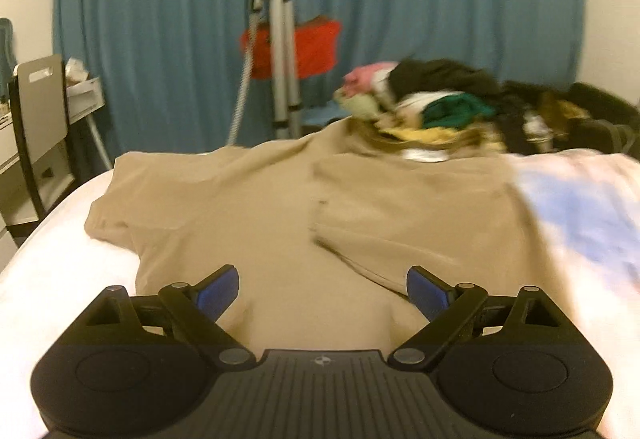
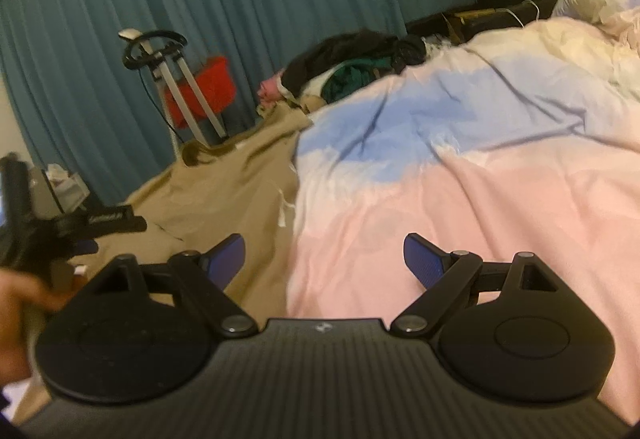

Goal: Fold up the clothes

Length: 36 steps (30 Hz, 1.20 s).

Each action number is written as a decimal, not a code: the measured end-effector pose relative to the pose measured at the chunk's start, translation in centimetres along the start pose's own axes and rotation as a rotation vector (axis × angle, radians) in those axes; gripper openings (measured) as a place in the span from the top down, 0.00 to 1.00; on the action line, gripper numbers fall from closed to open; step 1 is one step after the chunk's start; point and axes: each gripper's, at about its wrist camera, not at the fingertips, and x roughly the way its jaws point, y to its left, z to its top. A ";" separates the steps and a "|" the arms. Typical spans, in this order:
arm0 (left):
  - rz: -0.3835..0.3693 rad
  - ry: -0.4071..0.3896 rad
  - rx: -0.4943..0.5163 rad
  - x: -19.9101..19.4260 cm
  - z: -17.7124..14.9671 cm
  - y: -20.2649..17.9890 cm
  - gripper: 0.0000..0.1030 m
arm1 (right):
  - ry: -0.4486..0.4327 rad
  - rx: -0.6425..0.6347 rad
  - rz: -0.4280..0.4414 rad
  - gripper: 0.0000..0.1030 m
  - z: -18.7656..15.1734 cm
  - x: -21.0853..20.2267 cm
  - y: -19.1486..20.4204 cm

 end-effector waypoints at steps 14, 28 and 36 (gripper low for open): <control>-0.148 -0.085 -0.045 -20.4 -4.9 -0.3 0.00 | -0.020 -0.135 0.082 0.15 -0.3 -7.1 2.3; -0.162 -0.168 -0.115 -25.5 -6.4 6.2 0.00 | 0.090 -0.368 0.130 0.15 0.7 -4.4 8.8; -0.181 -0.154 -0.183 -22.9 -7.3 10.0 0.00 | 0.239 -0.595 0.274 0.16 -0.7 8.7 21.0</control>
